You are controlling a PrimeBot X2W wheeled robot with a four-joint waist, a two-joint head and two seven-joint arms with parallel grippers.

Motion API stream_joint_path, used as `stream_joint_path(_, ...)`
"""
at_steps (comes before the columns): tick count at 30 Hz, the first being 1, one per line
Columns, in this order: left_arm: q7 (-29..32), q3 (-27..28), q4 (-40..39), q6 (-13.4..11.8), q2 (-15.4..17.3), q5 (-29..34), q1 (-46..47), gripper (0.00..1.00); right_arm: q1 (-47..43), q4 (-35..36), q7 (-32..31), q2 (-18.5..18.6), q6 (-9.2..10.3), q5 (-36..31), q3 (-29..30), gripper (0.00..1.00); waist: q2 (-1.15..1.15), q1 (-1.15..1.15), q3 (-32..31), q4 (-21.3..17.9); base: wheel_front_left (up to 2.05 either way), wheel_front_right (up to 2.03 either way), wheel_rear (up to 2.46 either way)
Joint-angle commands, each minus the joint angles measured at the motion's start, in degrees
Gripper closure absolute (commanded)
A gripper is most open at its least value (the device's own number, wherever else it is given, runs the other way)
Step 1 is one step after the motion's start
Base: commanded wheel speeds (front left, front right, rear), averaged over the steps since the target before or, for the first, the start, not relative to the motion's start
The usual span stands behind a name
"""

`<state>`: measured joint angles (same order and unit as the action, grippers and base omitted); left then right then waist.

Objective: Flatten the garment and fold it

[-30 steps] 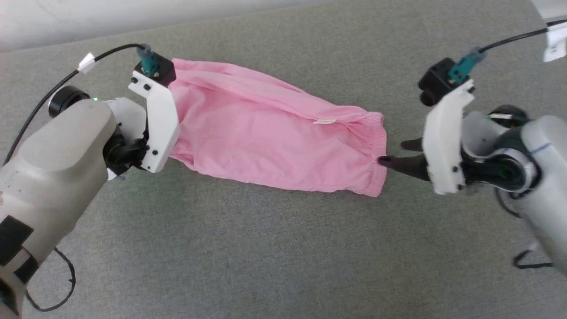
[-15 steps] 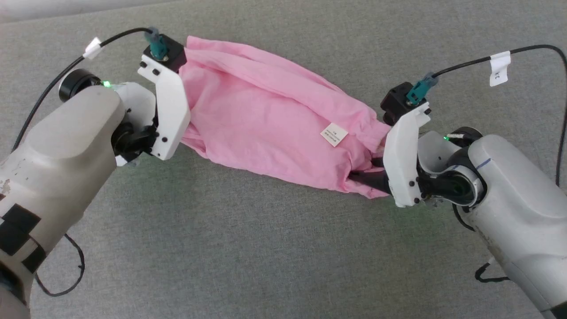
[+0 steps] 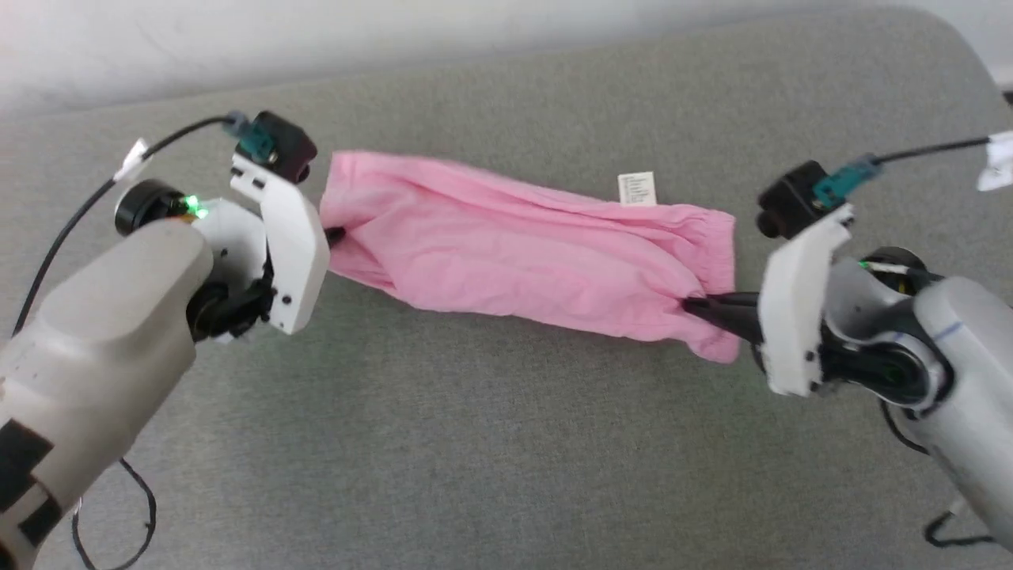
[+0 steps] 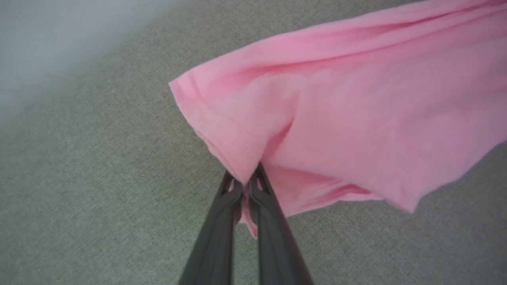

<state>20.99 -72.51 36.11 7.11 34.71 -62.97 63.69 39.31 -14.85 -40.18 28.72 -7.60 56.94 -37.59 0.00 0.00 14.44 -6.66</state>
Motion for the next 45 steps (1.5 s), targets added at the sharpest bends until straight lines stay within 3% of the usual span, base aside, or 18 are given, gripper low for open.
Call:
stream_joint_path(1,-2.09,0.13,-0.96,0.36,1.22,0.07,-1.95,1.0,-1.88,1.67,0.6,1.63,0.11,1.09,0.07,1.0,0.0,0.0,-3.61,1.93,0.0,0.0,0.0)
stream_joint_path(5,-6.71,0.99,-5.55,-1.38,3.09,-0.85,-6.56,1.0,-4.8,6.04,0.86,6.38,0.11,1.45,-0.76,1.0,0.0,0.0,-5.96,3.5,0.0,0.0,0.0)
stream_joint_path(11,-12.88,1.38,-14.6,-7.13,5.65,-2.25,-16.04,1.0,-10.27,11.37,0.0,12.04,0.11,2.51,-1.93,1.0,0.0,0.0,-8.14,5.97,0.0,0.0,0.0)
stream_joint_path(13,-13.84,1.36,-16.02,-8.28,6.16,-2.39,-17.76,1.0,-11.17,12.0,-0.05,12.69,0.11,2.68,-2.03,1.0,0.0,0.0,-8.37,6.24,0.0,0.0,0.0)
stream_joint_path(14,-15.42,1.33,-18.9,-10.46,6.98,-3.09,-21.34,1.0,-12.87,12.91,0.02,13.91,0.11,2.62,-2.23,1.0,0.0,0.0,-8.66,6.76,0.0,0.0,0.0)
stream_joint_path(20,-18.7,1.09,-24.17,-14.57,8.32,-4.58,-29.17,1.0,-16.3,13.23,0.54,15.02,0.11,1.8,-2.88,1.0,0.0,0.0,-8.49,7.48,0.0,0.0,0.0)
stream_joint_path(25,-19.71,0.58,-24.96,-15.97,7.72,-5.35,-34.1,1.0,-18.37,11.25,1.27,14.47,0.11,0.05,-3.93,1.0,0.0,0.0,-6.81,7.75,0.0,0.0,0.0)
stream_joint_path(34,-19.44,0.04,-21.36,-15.34,4.42,-5.47,-37.49,1.0,-19.89,4.82,4.25,12.05,0.11,-2.44,-7.62,1.0,0.0,0.0,-5.72,7.59,0.0,0.0,0.0)
stream_joint_path(35,-20.0,0.2,-20.92,-15.53,4.18,-5.4,-37.59,0.94,-19.77,4.59,5.09,11.84,0.11,-2.55,-7.64,0.75,0.0,0.0,-6.01,7.57,0.0,0.0,0.0)
stream_joint_path(36,-20.9,0.52,-20.65,-15.78,3.99,-5.26,-37.66,0.12,-19.55,4.58,6.09,11.76,0.11,-2.84,-7.57,0.0,0.0,0.0,-6.43,7.58,0.0,0.0,0.0)
stream_joint_path(37,-21.93,0.93,-20.53,-15.99,3.85,-5.21,-37.8,0.0,-19.36,4.7,7.11,11.77,0.11,-3.1,-7.38,0.0,0.0,0.0,-6.91,7.61,0.0,0.0,0.0)
stream_joint_path(40,-25.63,1.79,-20.86,-17.44,4.27,-3.58,-37.98,0.0,-19.02,7.14,9.51,12.96,0.11,-3.93,-6.93,0.0,0.0,0.0,-8.59,7.77,0.0,0.0,0.0)
stream_joint_path(45,-33.11,4.63,-23.38,-22.76,5.41,-0.42,-38.65,0.0,-19.69,13.41,11.53,17.04,0.11,-4.94,-3.4,0.0,0.0,0.0,-10.56,8.18,0.0,0.0,0.0)
